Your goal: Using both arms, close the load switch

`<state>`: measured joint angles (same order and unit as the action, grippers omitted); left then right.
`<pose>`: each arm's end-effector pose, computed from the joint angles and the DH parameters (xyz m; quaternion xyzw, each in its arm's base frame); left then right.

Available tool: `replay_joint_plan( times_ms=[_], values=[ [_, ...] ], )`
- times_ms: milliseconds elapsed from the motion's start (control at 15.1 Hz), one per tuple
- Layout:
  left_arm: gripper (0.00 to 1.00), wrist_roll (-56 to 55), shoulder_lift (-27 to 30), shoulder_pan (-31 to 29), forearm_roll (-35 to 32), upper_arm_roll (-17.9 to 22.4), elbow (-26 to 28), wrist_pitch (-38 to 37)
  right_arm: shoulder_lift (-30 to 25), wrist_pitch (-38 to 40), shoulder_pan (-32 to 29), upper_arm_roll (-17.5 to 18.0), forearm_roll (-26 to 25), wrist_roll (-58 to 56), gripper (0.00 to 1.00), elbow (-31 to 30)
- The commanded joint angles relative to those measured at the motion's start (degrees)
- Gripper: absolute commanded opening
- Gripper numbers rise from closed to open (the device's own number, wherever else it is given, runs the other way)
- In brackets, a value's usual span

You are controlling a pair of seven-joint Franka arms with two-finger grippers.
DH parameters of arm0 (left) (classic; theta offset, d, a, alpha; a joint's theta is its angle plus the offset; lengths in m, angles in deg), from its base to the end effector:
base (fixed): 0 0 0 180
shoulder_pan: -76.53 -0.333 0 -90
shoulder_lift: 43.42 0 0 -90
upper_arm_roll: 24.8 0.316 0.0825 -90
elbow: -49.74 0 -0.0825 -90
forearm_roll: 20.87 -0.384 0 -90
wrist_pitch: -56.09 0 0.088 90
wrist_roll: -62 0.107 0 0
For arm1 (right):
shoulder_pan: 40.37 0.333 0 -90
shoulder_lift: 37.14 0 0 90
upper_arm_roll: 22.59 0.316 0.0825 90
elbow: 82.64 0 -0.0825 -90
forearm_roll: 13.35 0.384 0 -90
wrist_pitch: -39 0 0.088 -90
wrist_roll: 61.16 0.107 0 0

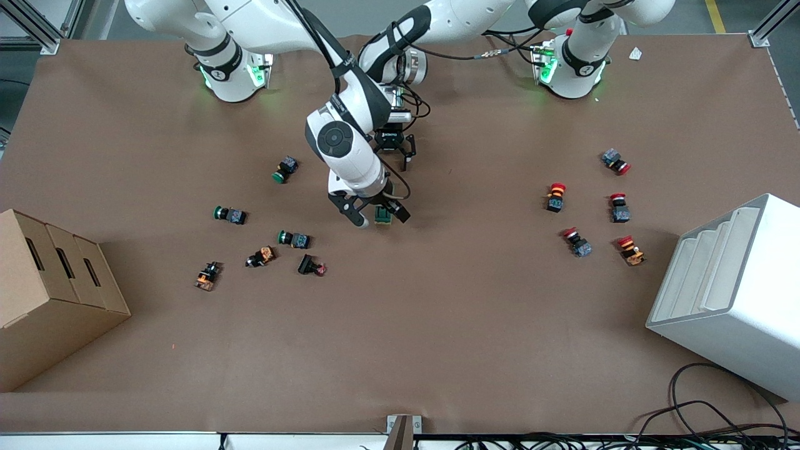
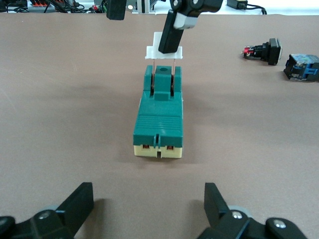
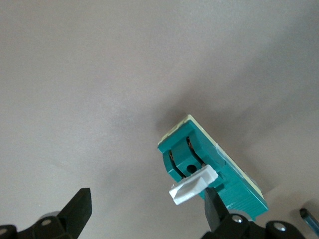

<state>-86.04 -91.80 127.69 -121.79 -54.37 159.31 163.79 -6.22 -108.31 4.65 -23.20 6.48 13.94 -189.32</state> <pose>0.1645 -0.5634 0.0836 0.8733 -0.0040 0.4869 0.0159 0.4729 0.4562 0.2425 -0.9110 0.3906 0.0462 0.1238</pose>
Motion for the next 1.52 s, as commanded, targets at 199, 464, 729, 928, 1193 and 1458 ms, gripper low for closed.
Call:
replay_joint_plan(
  times_ms=[199,464,729,928,1193,1458],
  values=[
    [0.98,-2.52,-2.95,0.34,-0.32,0.21,-0.77,1.20,3.79,-0.08,-1.51,0.34,-0.50,-1.53,1.00,4.45],
    [0.98,-2.52,-2.95,0.34,-0.32,0.21,-0.77,1.20,6.43,-0.35,-1.86,0.25,-0.59,-2.15,1.00,6.91],
    [0.98,-2.52,-3.03,0.43,-0.41,0.21,-0.77,1.20,7.14,-0.35,-4.23,0.25,-0.59,-5.58,1.00,7.53],
    [0.98,-2.43,-3.03,0.43,-0.32,0.21,-0.85,1.20,6.79,0.61,-5.46,0.34,-0.68,-6.63,1.00,8.49],
    [0.98,-1.99,-2.86,0.35,-0.24,0.21,-0.85,1.20,3.65,11.40,-11.07,0.17,-1.73,-17.75,1.00,10.17],
    [0.98,-1.55,-2.60,0.34,-0.15,0.21,-0.85,1.20,-3.83,26.77,-20.82,-0.10,-7.85,-35.95,1.00,10.08]
  ],
)
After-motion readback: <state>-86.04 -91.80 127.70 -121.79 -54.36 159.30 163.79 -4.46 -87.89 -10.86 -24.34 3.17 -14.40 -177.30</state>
